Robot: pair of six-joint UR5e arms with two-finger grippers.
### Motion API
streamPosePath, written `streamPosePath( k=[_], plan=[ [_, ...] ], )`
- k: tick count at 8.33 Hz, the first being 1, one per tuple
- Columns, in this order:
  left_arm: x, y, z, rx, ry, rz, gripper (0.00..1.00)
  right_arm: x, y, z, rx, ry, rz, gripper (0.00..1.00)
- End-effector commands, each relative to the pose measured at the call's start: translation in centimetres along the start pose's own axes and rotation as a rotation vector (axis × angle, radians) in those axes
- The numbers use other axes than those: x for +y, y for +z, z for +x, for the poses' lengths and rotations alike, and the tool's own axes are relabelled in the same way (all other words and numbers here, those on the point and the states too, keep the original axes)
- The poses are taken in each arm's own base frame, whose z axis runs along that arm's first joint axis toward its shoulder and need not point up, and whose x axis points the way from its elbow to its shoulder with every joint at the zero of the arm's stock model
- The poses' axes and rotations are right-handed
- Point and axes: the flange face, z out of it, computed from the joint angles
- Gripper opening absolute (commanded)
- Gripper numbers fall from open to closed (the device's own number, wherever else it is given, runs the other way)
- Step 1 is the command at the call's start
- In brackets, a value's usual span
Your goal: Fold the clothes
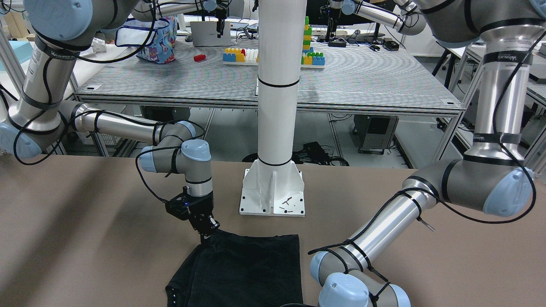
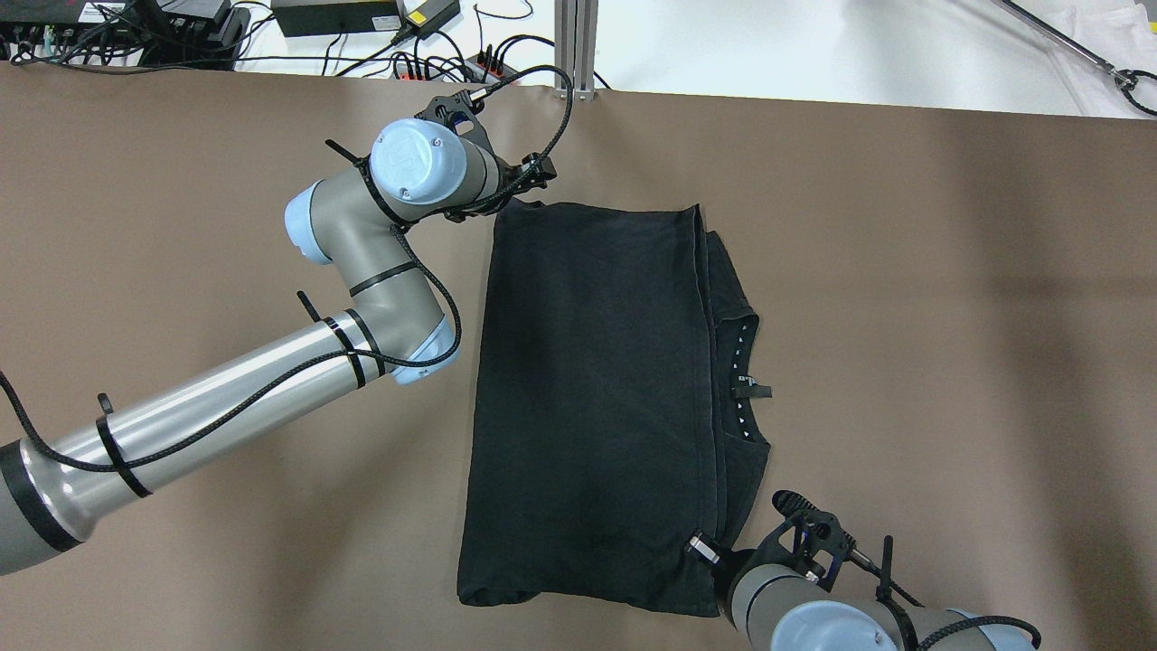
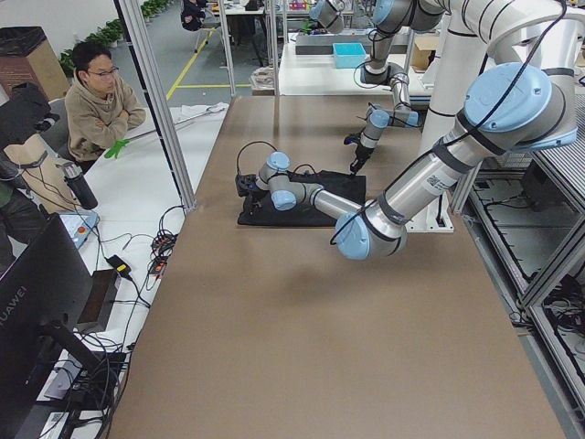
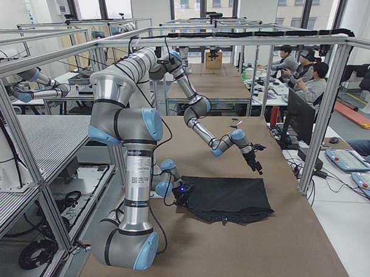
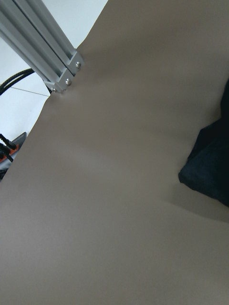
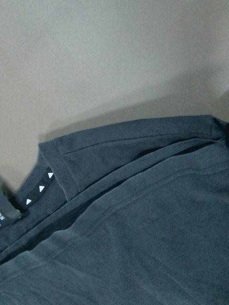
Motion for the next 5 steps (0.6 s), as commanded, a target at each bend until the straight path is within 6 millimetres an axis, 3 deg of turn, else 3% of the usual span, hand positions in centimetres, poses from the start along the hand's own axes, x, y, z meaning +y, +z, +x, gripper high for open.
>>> streamPosePath(
  k=[1,3,4,5],
  plan=[
    [0.6,-2.3,0.1,0.053,-0.064,-0.005,1.00,-0.3,-0.8,-0.3,-0.011,0.002,-0.008,0.00],
    [6.4,-6.5,-4.2,0.123,-0.121,-0.035,1.00,-0.7,-1.0,-0.6,-0.017,0.008,-0.008,0.00],
    [10.3,-9.8,-4.4,0.146,-0.220,-0.014,1.00,-1.4,-1.2,-1.0,-0.024,0.020,-0.005,0.00],
    [15.6,-12.8,-4.9,0.114,-0.274,-0.014,1.00,-1.4,-1.2,-1.0,-0.024,0.023,-0.005,0.00]
  ],
)
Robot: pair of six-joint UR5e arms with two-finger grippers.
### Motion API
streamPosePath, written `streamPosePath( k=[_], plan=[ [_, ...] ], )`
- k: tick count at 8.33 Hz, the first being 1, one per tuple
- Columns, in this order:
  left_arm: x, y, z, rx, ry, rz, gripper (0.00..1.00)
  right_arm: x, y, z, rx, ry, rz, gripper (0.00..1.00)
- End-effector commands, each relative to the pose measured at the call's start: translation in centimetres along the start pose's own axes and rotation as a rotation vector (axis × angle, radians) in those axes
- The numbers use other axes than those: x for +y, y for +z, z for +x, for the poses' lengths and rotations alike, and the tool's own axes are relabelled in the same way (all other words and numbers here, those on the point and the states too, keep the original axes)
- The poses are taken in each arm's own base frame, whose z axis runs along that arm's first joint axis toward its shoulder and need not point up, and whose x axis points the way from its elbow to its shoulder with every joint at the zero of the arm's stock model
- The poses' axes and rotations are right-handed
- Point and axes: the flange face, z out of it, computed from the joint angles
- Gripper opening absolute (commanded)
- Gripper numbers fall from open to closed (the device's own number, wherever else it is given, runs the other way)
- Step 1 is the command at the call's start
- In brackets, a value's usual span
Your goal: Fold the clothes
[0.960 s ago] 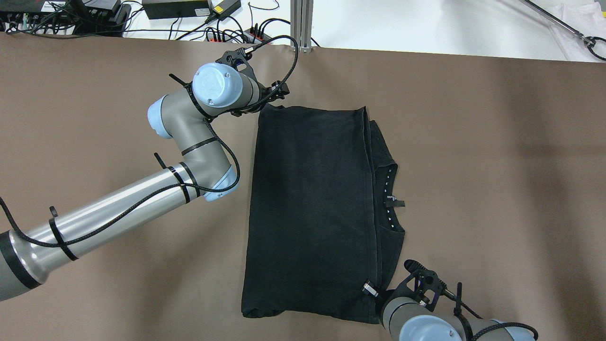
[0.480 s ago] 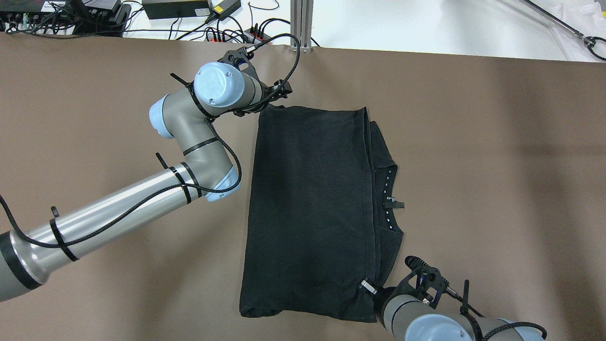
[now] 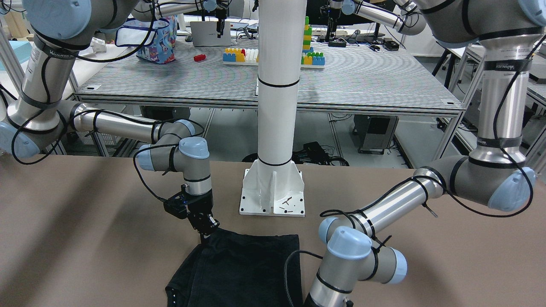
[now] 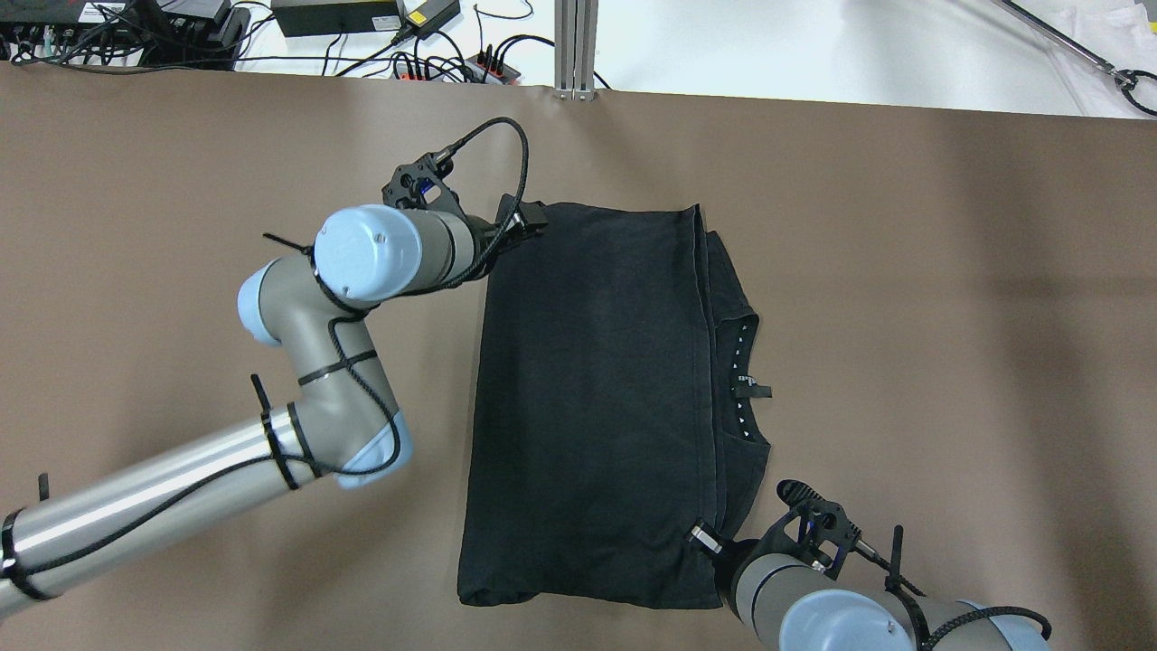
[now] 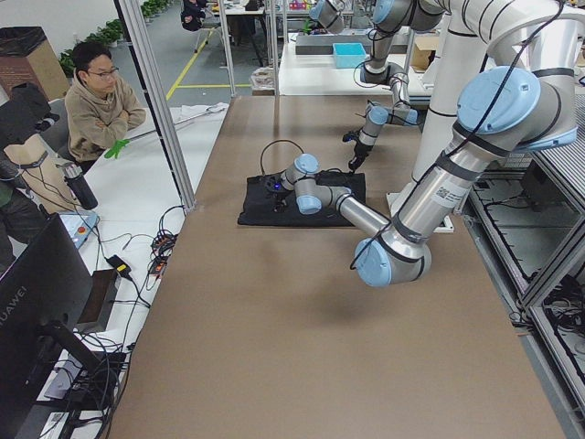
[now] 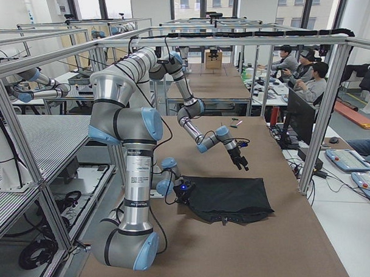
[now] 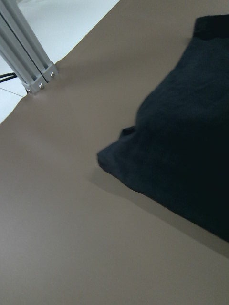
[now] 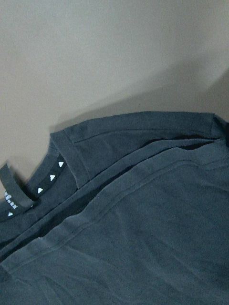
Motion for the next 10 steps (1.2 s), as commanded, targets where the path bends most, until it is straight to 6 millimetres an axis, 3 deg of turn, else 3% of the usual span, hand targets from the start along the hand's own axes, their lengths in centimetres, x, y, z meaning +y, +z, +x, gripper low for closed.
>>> streamPosePath(
  k=[1,2,3,4,7,10],
  plan=[
    [12.8,-8.9,-4.2,-0.034,-0.151,0.011,1.00,-0.4,-0.2,-0.3,-0.006,0.010,0.001,0.00],
    [16.2,-12.0,-7.4,-0.042,-0.145,0.002,1.00,-0.5,-0.3,-0.4,-0.019,0.014,-0.005,0.00],
    [18.7,-13.7,-11.5,-0.066,-0.126,-0.005,1.00,-0.5,-0.2,-0.3,-0.022,0.016,-0.007,0.00],
    [20.0,-13.7,-14.7,-0.102,-0.141,0.002,0.91,-0.6,-0.3,-0.3,-0.024,0.016,-0.007,0.00],
    [26.7,-13.7,-17.8,-0.121,-0.170,-0.007,0.73,-0.7,-0.4,-0.5,-0.028,0.018,-0.006,0.00],
    [29.5,-13.5,-19.4,-0.129,-0.198,0.001,0.57,-0.6,-0.4,-0.6,-0.030,0.018,-0.008,0.00]
  ],
)
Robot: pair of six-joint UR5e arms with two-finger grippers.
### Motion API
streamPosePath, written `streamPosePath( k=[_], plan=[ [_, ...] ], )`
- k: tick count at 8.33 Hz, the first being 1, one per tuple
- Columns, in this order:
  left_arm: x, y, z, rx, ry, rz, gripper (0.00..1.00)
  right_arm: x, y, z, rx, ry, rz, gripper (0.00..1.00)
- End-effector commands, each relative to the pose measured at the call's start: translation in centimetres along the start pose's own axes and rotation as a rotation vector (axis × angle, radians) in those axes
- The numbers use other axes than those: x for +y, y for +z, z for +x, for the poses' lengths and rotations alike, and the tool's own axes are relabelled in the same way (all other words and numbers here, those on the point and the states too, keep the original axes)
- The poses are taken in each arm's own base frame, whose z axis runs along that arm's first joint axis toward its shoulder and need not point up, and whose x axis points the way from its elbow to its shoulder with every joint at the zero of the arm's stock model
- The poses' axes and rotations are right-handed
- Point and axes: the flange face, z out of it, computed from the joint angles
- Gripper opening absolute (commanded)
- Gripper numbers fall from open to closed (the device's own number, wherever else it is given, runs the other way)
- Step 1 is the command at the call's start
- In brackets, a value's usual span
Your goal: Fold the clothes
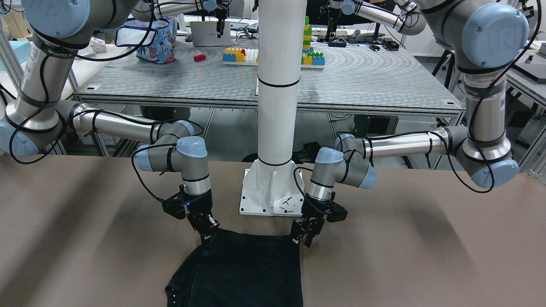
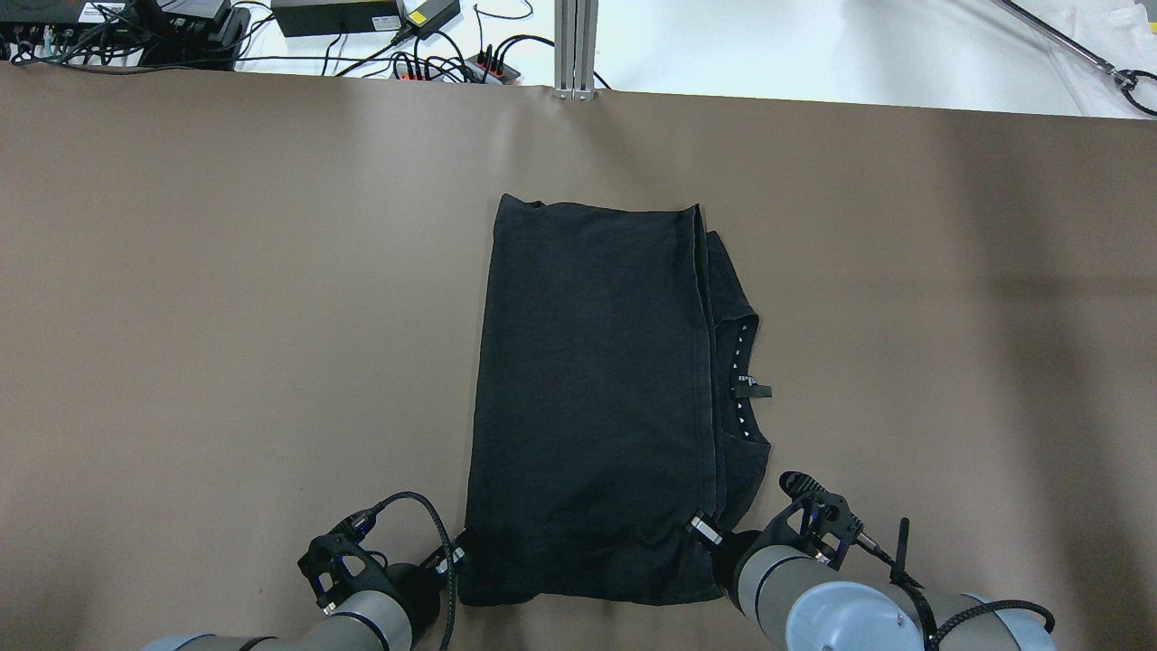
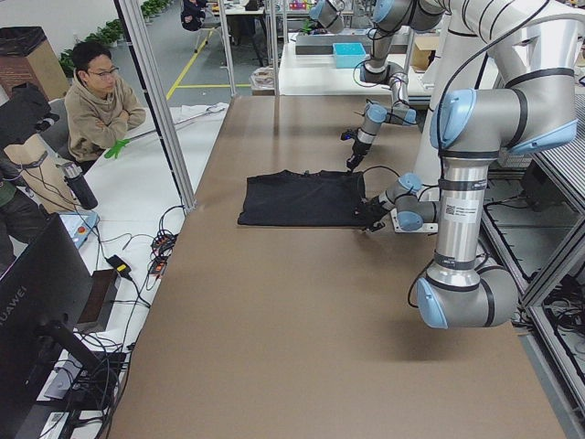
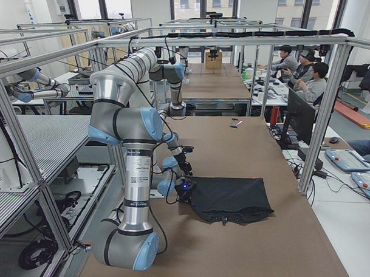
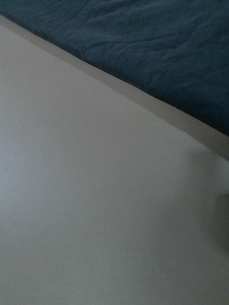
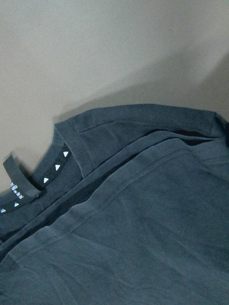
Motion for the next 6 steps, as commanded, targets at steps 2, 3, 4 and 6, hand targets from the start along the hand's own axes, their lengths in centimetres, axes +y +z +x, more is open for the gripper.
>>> streamPosePath(
  k=[2,3,4,6],
  plan=[
    [3.0,-0.7,-1.5,0.008,-0.018,-0.011,0.53,0.1,0.0,0.0,-0.001,0.000,-0.001,0.00],
    [3.8,-1.0,-1.4,0.012,-0.021,-0.022,0.53,0.1,0.0,0.0,-0.001,0.000,-0.001,0.00],
    [4.0,-1.3,-1.4,0.014,-0.023,-0.028,0.48,0.1,0.0,0.0,-0.001,0.000,-0.001,0.00],
    [4.0,-1.1,-1.8,0.006,-0.023,-0.026,0.05,0.0,0.0,0.0,-0.001,0.001,0.000,0.00]
  ],
)
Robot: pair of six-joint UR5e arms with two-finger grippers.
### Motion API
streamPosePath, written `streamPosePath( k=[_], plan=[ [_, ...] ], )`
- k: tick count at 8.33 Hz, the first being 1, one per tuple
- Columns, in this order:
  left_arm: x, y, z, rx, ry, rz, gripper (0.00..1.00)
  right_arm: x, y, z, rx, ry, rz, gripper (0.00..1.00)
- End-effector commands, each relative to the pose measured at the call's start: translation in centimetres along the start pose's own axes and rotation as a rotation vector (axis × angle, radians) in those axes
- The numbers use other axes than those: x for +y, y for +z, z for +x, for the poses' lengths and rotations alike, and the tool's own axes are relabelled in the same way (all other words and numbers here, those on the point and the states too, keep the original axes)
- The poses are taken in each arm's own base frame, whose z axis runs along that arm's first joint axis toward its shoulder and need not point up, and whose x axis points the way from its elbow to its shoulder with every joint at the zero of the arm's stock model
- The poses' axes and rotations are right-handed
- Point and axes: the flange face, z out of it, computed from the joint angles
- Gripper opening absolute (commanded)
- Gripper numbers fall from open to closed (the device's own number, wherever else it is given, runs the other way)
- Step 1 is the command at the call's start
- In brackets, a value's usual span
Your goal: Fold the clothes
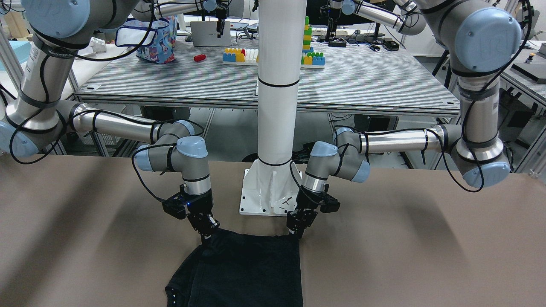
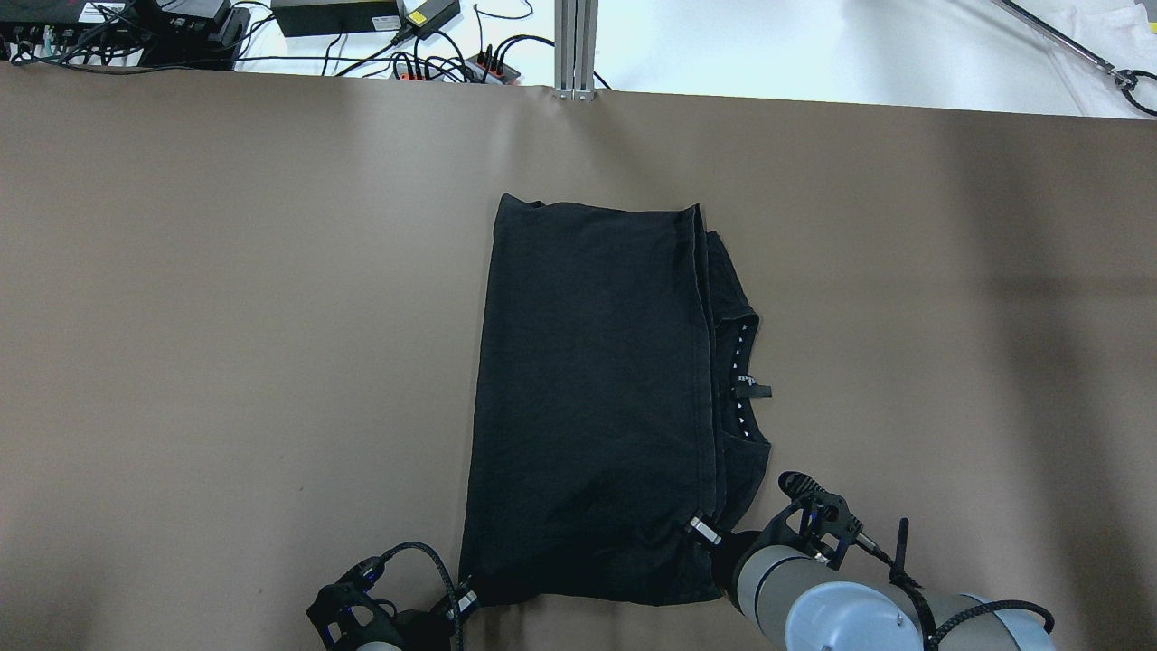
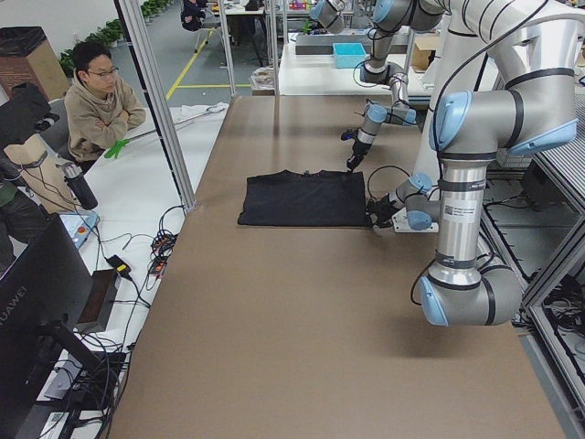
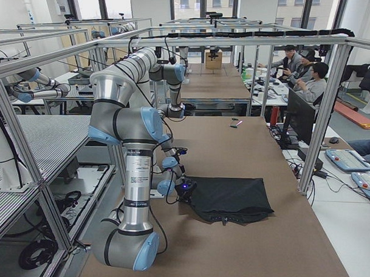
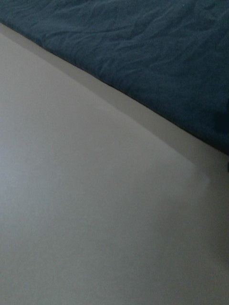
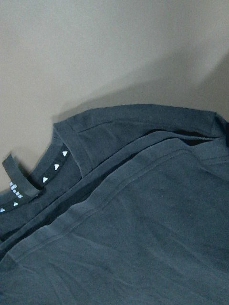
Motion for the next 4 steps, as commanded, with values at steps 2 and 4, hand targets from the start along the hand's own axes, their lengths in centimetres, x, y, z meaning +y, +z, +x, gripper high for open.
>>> streamPosePath(
  k=[2,4],
  plan=[
    [-0.1,-0.7,0.3,0.006,-0.012,-0.012,0.00,0.0,-0.1,0.0,-0.001,0.002,-0.001,0.00],
    [-1.0,-4.2,2.8,0.054,-0.051,-0.054,0.00,0.0,-1.2,-0.5,-0.021,0.007,-0.011,0.00]
  ],
)
